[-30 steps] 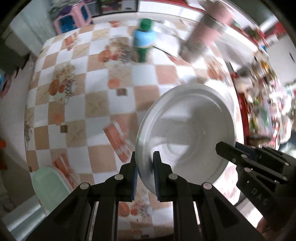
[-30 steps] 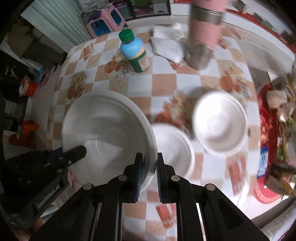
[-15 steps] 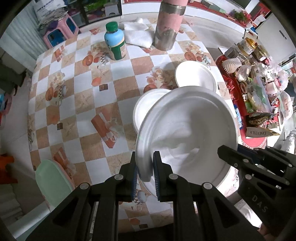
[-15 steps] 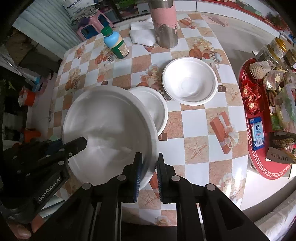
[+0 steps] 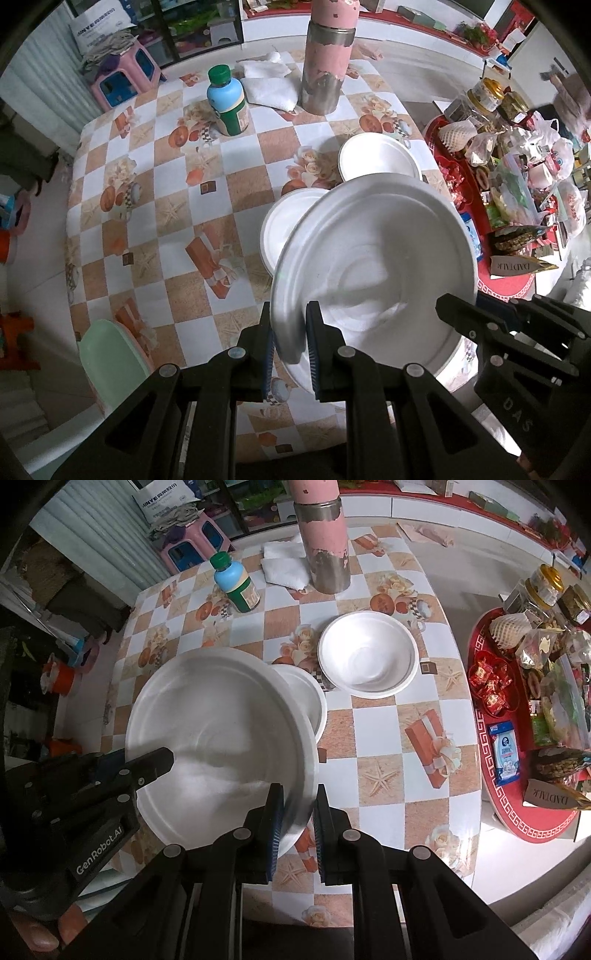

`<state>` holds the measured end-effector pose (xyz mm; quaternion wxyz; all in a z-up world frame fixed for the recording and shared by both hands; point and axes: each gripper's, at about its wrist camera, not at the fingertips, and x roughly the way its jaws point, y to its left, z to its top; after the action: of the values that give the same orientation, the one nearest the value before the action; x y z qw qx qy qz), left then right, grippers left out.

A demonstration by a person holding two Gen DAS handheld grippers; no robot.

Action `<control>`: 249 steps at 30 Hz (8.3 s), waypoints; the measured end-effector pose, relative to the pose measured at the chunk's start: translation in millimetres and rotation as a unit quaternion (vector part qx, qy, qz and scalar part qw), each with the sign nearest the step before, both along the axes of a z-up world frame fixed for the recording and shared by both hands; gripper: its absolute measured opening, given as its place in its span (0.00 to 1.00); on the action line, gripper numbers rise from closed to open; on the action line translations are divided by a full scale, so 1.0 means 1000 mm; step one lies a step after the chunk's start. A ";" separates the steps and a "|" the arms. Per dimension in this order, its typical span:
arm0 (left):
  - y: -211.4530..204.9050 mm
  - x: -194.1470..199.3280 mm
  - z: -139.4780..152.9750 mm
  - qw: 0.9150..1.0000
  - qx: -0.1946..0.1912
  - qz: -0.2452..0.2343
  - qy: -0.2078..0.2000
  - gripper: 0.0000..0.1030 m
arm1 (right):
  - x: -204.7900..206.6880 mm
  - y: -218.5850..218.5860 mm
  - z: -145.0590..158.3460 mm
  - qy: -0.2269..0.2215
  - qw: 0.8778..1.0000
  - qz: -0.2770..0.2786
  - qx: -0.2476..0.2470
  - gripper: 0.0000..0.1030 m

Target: Organize plates and bowls

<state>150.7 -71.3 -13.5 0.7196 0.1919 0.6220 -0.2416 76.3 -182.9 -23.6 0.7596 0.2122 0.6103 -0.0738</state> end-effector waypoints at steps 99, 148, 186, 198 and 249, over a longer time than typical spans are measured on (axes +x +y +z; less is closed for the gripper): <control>-0.028 0.012 -0.001 0.999 -0.003 0.030 -0.030 0.47 | -0.024 -0.072 -0.018 0.021 0.997 -0.074 -0.007 0.73; -0.145 0.098 -0.108 0.997 0.039 0.017 0.062 0.48 | 0.053 -0.160 -0.081 0.064 0.993 -0.096 0.008 0.73; -0.144 0.098 -0.105 0.998 0.014 -0.005 0.065 0.15 | 0.085 -0.157 -0.115 0.047 0.995 -0.082 0.035 0.12; -0.111 0.041 -0.056 0.999 -0.005 0.002 0.047 0.14 | 0.037 -0.129 -0.061 0.018 0.995 -0.086 0.038 0.12; 0.033 -0.002 -0.007 0.995 -0.026 0.093 0.018 0.15 | 0.023 0.013 -0.001 0.012 0.998 0.051 -0.019 0.12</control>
<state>148.8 -37.8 -20.9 0.7328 0.1102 0.6430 -0.1936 99.6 -170.3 -25.0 0.7591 0.1657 0.6277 -0.0492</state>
